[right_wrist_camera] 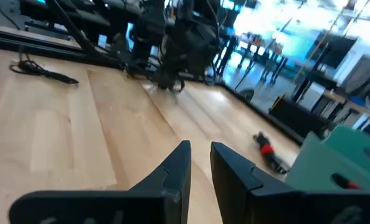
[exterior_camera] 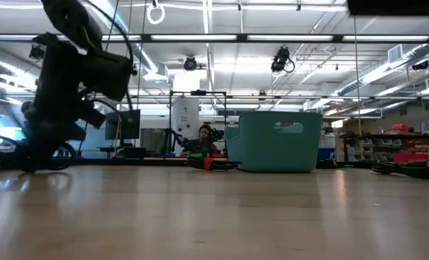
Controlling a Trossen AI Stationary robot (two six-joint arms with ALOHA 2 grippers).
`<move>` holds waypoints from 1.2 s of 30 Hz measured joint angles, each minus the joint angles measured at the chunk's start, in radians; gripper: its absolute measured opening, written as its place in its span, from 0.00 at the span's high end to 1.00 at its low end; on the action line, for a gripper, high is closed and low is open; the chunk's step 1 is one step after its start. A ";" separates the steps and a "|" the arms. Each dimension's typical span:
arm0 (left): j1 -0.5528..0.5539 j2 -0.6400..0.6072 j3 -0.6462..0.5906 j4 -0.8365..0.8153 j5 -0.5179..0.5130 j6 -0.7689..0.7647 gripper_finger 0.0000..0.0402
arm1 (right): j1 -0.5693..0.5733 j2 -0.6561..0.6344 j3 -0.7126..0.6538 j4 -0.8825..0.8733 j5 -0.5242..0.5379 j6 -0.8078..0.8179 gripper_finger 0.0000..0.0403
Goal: Pick and place USB-C Cables
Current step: Put the black charger cable into the green bin
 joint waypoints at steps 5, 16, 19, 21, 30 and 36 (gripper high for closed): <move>-0.021 -0.014 0.172 -0.017 0.032 0.115 0.86 | 0.091 0.000 0.019 0.005 0.025 -0.061 0.86; 0.051 -0.006 0.747 0.405 -0.002 0.666 0.86 | 0.246 0.000 0.022 0.026 0.132 -0.079 0.94; 0.121 0.036 0.808 0.625 0.121 0.829 0.86 | 0.246 0.000 0.022 0.027 0.132 -0.056 0.97; 0.170 0.082 0.834 0.749 0.243 0.926 0.86 | 0.240 0.000 0.022 0.027 0.132 -0.042 0.99; 0.325 0.403 0.838 1.223 0.649 0.975 0.86 | 0.188 0.000 0.022 0.050 0.133 -0.019 0.98; 0.376 0.561 0.837 1.327 0.722 0.978 0.86 | 0.164 0.000 0.022 0.056 0.133 -0.022 0.98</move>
